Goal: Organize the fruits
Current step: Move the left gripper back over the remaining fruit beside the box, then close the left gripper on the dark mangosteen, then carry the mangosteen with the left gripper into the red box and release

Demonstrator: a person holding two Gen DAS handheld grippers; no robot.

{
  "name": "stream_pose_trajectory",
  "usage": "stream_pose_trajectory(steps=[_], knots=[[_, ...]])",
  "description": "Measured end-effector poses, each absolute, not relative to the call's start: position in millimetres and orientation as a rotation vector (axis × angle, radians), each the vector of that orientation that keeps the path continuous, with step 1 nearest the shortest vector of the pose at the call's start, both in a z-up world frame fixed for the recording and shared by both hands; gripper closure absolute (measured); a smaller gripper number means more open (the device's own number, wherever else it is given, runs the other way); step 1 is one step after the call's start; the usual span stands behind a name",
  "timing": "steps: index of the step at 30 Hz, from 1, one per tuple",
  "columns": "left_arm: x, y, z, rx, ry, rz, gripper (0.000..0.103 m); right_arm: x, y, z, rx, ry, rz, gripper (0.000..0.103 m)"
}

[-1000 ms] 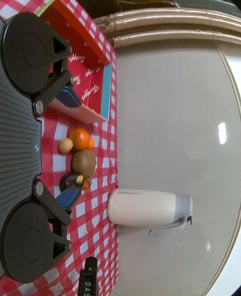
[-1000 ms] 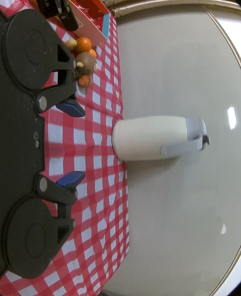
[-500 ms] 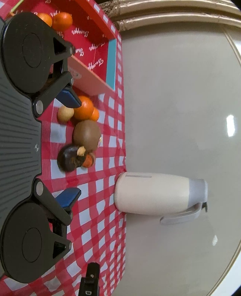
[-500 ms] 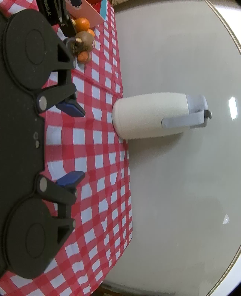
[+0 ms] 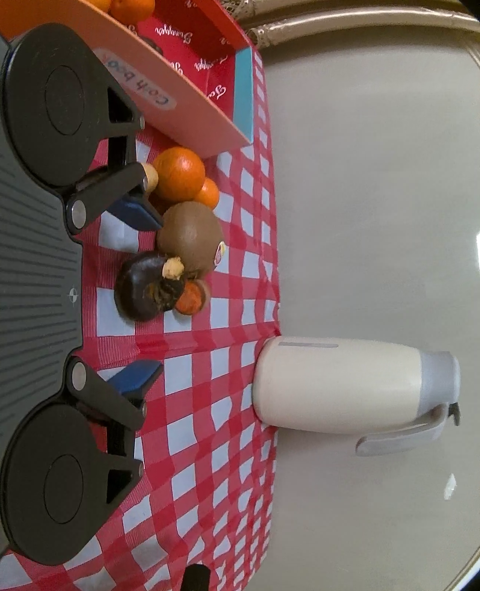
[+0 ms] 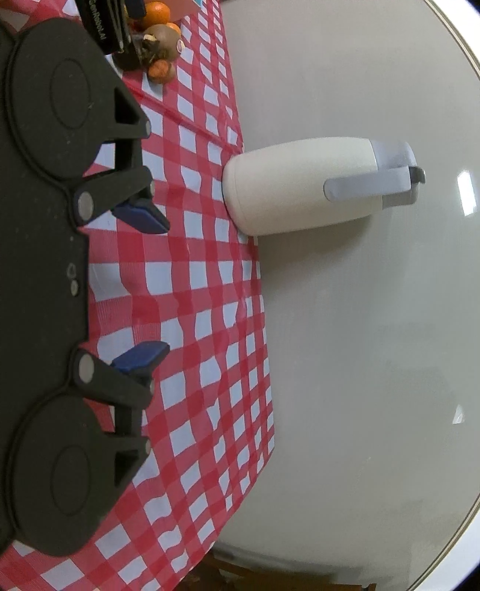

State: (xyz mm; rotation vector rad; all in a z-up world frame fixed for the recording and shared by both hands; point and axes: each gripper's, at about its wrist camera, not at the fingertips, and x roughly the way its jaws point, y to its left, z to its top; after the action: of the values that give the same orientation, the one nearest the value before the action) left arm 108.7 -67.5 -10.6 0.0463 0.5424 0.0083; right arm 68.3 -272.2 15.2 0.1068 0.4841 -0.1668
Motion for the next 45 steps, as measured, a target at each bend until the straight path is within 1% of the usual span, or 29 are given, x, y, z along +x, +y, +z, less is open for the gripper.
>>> stream_pose_trajectory(steps=[8, 11, 14, 15, 16, 17, 32, 45], knots=[[120, -74, -15, 0.05, 0.574, 0.021, 0.034, 71, -275, 14, 0.1, 0.489, -0.168, 0.04], [123, -73, -17, 0.052, 0.588, 0.024, 0.037, 71, -276, 14, 0.104, 0.488, -0.17, 0.04], [125, -71, -18, 0.046, 0.595, 0.025, 0.042, 70, -277, 14, 0.107, 0.488, -0.171, 0.04], [125, -71, -18, 0.047, 0.599, 0.026, 0.048, 70, -276, 14, 0.106, 0.488, -0.172, 0.04], [126, -71, -19, 0.048, 0.606, 0.029, 0.056, 70, -276, 14, 0.106, 0.488, -0.172, 0.04], [126, -70, -19, 0.045, 0.61, 0.027, 0.057, 70, -276, 14, 0.107, 0.489, -0.172, 0.04], [109, -65, -8, 0.064, 0.558, 0.015, 0.058, 68, -275, 14, 0.114, 0.486, -0.16, 0.04], [83, -29, 13, 0.043, 0.507, 0.039, 0.058, 71, -254, 14, 0.107, 0.488, -0.124, 0.04]])
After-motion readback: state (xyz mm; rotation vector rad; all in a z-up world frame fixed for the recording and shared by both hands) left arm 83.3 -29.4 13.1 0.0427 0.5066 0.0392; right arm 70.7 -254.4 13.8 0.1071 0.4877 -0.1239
